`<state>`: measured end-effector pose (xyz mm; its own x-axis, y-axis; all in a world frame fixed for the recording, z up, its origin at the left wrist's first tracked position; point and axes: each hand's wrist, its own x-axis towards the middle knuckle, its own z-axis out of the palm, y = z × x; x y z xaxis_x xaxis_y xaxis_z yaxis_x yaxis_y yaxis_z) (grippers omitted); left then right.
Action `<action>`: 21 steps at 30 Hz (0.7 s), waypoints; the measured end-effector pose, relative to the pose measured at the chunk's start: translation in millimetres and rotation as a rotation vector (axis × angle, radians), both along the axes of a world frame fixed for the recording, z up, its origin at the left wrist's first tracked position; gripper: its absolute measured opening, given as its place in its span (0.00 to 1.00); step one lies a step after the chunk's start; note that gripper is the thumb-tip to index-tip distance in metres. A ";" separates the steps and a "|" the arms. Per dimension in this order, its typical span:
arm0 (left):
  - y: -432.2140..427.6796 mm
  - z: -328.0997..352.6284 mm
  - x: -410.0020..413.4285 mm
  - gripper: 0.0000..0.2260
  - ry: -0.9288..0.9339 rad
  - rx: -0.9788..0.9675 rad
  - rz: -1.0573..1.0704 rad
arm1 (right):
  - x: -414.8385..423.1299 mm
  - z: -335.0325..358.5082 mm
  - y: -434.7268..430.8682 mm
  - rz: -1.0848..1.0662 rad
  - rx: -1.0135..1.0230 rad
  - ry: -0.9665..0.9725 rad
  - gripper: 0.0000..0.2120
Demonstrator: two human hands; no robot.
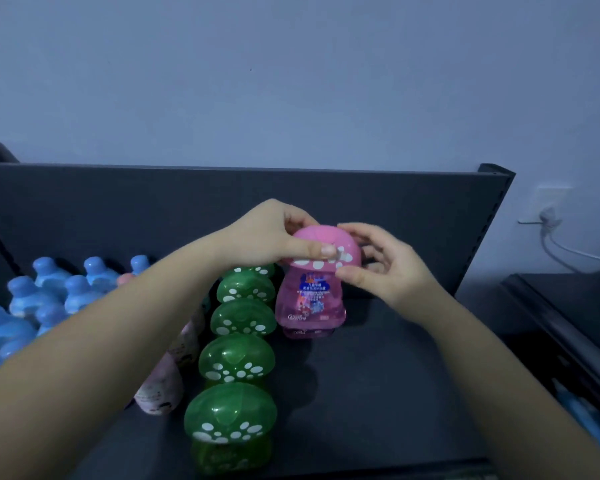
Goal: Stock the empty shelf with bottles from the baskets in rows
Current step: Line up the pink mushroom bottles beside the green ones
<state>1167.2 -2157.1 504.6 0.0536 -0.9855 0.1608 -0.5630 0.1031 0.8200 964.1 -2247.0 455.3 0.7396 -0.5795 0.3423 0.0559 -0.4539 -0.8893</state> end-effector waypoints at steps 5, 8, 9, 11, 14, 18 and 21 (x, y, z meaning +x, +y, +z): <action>-9.3 -28.0 -12.3 0.18 -0.095 0.111 -0.077 | -11.6 -24.9 2.5 -0.050 0.048 0.063 0.23; -12.1 -41.2 -10.9 0.19 -0.054 0.207 -0.124 | -18.5 -45.2 6.0 -0.044 0.095 0.089 0.24; -12.0 -43.3 -7.3 0.20 -0.030 0.231 -0.113 | -17.9 -52.4 8.3 -0.054 0.118 0.096 0.24; -10.0 -44.8 0.1 0.19 0.000 0.238 -0.079 | -15.4 -65.6 12.6 -0.092 0.160 0.105 0.25; -5.9 -46.4 7.1 0.13 0.036 0.219 -0.033 | -15.3 -81.9 15.0 -0.140 0.196 0.139 0.24; 0.3 -47.5 19.6 0.12 0.093 0.189 0.039 | -15.0 -90.2 15.4 -0.171 0.216 0.163 0.25; 5.3 -52.3 25.4 0.11 0.135 0.132 0.110 | -13.8 -90.3 14.6 -0.177 0.206 0.156 0.25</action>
<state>1192.5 -2151.8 452.3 0.1738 -0.9847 0.0148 -0.4490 -0.0658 0.8911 950.3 -2232.3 365.0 0.6556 -0.7491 0.0947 -0.1517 -0.2536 -0.9553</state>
